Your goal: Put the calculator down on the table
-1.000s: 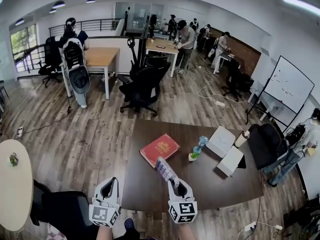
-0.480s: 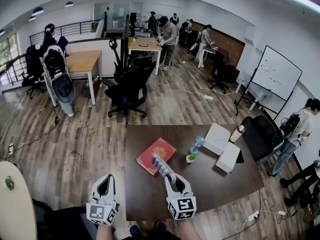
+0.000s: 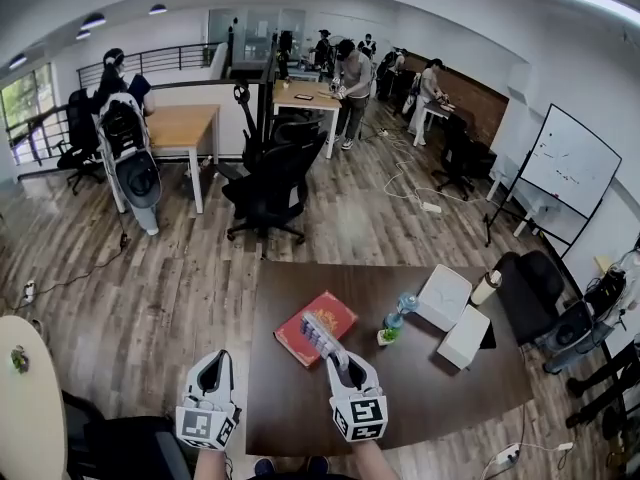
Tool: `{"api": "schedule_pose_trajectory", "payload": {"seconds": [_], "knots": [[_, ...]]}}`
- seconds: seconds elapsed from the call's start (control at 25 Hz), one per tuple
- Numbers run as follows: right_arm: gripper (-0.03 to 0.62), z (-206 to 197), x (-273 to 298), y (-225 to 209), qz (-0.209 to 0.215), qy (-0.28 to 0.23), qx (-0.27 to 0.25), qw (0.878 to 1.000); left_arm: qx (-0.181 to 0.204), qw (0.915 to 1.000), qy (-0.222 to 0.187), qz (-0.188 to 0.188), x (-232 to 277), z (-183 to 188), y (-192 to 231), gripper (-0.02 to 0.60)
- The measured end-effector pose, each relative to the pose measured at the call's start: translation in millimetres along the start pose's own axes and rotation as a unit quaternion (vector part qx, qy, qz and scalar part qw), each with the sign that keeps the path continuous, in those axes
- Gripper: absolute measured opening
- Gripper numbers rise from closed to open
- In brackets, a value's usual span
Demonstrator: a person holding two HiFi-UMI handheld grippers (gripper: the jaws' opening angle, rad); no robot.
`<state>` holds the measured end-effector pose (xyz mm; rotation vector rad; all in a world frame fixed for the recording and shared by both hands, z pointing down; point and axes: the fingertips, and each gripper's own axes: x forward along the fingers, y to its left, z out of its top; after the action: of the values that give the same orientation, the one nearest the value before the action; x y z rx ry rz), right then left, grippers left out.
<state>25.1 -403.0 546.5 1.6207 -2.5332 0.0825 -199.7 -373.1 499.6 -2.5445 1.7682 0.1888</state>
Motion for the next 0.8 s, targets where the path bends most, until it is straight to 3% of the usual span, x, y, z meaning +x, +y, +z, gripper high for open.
{"api": "schedule_pose_trajectory", "payload": {"seconds": [0.64,0.72,0.8], "knots": [[0.115,-15.2,6.9,-16.1,0.01,0.009,0.008,1.0,0.01,0.9999,0.013,0.004,5.6,-12.5,-11.6,-0.005],[0.115,-17.5,8.6,-16.8,0.019,0.006,0.044,0.999,0.01,0.9999,0.013,0.004,5.5,-14.4,-11.7,-0.005],[0.115,-22.1,11.5,-17.1,0.042,0.001,0.136,0.99,0.01,0.9999,0.013,0.004,5.7,-15.4,-11.6,-0.005]]}}
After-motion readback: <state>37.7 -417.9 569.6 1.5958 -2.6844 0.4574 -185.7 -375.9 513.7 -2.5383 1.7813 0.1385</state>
